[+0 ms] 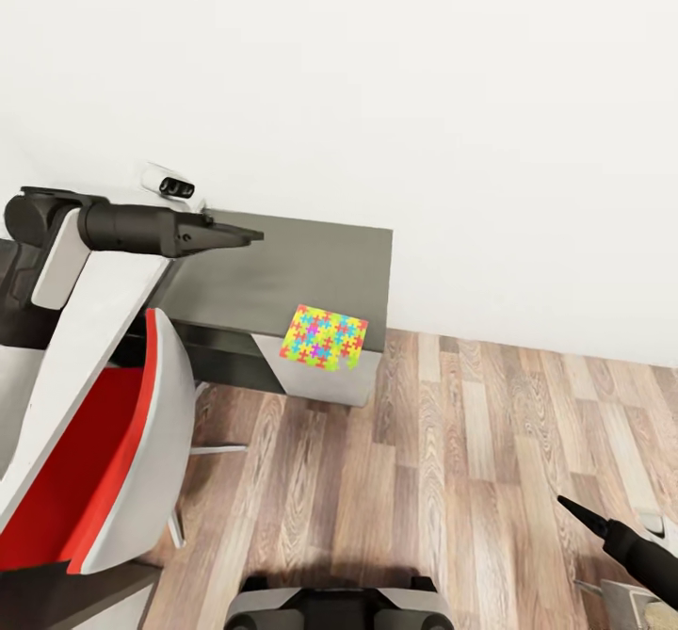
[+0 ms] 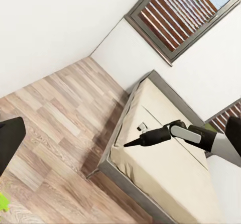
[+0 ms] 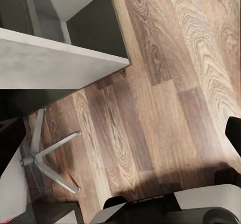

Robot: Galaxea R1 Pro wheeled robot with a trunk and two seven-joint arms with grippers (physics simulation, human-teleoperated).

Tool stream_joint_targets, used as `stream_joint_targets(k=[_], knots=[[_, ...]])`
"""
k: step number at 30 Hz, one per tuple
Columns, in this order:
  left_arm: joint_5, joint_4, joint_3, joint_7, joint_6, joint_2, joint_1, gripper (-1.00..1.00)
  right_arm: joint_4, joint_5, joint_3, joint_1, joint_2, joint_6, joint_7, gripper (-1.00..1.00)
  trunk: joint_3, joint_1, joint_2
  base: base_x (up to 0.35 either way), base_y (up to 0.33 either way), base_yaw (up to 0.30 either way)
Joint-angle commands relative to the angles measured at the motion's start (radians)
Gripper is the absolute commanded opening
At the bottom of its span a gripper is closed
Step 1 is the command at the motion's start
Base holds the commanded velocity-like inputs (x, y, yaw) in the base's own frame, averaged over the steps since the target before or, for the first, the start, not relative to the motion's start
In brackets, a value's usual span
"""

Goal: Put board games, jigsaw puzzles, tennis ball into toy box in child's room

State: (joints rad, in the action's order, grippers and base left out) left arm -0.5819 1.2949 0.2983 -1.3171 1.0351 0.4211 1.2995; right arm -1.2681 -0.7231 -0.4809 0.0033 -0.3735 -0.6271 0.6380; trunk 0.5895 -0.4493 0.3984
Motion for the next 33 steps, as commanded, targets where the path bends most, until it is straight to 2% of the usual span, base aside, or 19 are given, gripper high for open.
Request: stream_joint_targets(k=[1,2,5,8,10,15,21,23,30,33], knots=[[-0.004,0.000,0.003,0.012,0.008,-0.008,0.000,1.00,0.000,-0.006,-0.001,0.000,0.000,-0.007,-0.001,1.00,0.000,-0.001,0.002,0.000,0.000,-0.125],[-0.004,-0.001,0.004,0.037,0.009,-0.028,-0.002,1.00,0.001,-0.006,-0.001,-0.001,0.000,-0.007,-0.002,1.00,-0.002,-0.001,0.002,0.000,0.000,-0.125],[-0.004,-0.001,0.006,0.072,0.009,-0.063,-0.004,1.00,0.002,-0.006,-0.001,-0.001,0.000,-0.006,-0.004,1.00,-0.007,-0.001,0.002,0.000,0.000,-0.127],[-0.004,-0.008,0.008,0.129,0.010,-0.126,-0.016,1.00,0.002,-0.006,0.001,-0.003,0.002,-0.004,-0.006,1.00,-0.011,-0.001,0.002,0.000,0.000,-0.131],[-0.006,-0.015,0.008,0.162,0.011,-0.153,-0.029,1.00,0.002,-0.005,0.002,-0.003,0.002,-0.004,-0.007,1.00,-0.014,-0.001,0.002,0.000,0.000,-0.134],[-0.008,-0.049,0.008,0.212,0.012,-0.189,-0.053,1.00,0.003,-0.005,0.002,-0.003,0.002,-0.003,-0.007,1.00,-0.022,-0.001,0.002,0.000,0.000,-0.135],[-0.005,-0.084,0.009,0.239,0.011,-0.229,-0.077,1.00,0.009,-0.005,0.001,-0.003,0.002,-0.003,-0.008,1.00,-0.030,-0.001,0.002,0.000,0.000,-0.129],[-0.004,-0.091,0.009,0.273,0.011,-0.245,-0.104,1.00,0.019,-0.005,0.001,-0.003,0.002,-0.003,-0.008,1.00,-0.032,-0.001,0.002,0.000,0.000,-0.112],[-0.005,-0.104,0.009,0.385,0.009,-0.255,-0.168,1.00,0.038,-0.003,0.003,-0.003,0.002,0.021,-0.008,1.00,-0.040,-0.001,0.002,0.000,0.000,-0.096],[-0.007,-0.108,0.007,0.409,0.008,-0.255,-0.194,1.00,0.040,-0.003,0.004,-0.003,0.002,0.034,-0.008,1.00,-0.042,-0.001,0.002,0.000,0.000,-0.036]])
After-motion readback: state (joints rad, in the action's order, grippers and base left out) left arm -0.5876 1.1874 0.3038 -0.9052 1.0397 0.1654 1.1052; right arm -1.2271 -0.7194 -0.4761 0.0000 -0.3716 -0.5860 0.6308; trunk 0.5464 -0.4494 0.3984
